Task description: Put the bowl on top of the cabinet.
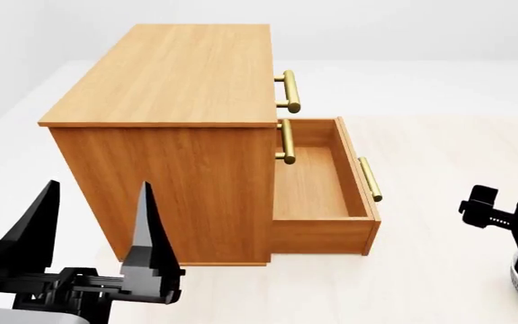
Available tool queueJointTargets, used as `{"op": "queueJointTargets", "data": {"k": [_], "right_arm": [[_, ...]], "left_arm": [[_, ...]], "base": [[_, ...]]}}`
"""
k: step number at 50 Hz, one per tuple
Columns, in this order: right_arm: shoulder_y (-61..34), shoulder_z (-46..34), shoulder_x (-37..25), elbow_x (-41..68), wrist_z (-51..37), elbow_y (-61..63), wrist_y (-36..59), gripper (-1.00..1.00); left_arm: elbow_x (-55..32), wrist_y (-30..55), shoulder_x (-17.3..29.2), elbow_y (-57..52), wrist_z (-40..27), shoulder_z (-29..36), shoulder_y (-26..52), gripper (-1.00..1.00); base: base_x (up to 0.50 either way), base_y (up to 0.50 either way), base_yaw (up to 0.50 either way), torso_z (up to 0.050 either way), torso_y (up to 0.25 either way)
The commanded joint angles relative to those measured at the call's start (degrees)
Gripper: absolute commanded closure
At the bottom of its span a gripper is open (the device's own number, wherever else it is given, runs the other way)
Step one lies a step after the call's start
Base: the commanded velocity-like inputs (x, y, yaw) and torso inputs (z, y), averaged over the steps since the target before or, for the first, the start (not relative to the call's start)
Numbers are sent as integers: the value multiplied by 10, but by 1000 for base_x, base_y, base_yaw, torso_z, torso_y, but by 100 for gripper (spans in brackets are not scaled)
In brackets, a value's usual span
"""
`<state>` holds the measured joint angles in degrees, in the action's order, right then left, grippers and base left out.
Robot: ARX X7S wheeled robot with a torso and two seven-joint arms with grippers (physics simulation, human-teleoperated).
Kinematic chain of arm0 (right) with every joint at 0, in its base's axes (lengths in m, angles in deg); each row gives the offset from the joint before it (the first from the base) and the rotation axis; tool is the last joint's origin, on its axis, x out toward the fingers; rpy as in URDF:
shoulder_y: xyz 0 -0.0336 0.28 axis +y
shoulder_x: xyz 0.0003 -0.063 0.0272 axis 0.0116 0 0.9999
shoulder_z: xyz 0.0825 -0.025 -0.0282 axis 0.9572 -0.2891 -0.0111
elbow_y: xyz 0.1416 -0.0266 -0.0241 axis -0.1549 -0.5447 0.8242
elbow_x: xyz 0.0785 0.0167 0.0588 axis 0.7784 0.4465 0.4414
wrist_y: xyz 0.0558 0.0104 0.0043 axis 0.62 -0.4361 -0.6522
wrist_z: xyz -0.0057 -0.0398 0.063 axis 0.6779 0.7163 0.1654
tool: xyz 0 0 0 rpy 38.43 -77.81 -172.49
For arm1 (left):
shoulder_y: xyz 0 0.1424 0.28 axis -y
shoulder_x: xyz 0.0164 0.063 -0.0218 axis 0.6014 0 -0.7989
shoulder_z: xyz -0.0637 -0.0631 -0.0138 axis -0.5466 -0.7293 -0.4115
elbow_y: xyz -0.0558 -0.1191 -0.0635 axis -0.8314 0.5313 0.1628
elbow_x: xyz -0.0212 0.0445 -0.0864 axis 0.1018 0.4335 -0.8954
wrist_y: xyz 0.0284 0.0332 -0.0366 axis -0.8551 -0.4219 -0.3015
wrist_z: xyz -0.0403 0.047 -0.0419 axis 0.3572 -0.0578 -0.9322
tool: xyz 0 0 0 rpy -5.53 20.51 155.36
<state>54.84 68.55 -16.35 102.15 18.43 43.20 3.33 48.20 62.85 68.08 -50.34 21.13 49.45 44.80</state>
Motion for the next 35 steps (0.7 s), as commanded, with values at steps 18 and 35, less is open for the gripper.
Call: {"op": "queueJointTargets", "data": {"k": [18,35], "right_arm": [[-18,25,19,16,-22,-22,32,-100],[7,33,9,3,-32,-29,16,-100]], "left_arm": [[-1,-5,7,3,-6,7,1,-100],[-3,-7,11,4,-10,9,2,-100]], "base": [[0,0,0,0,0],[0,0,0,0,0]]}}
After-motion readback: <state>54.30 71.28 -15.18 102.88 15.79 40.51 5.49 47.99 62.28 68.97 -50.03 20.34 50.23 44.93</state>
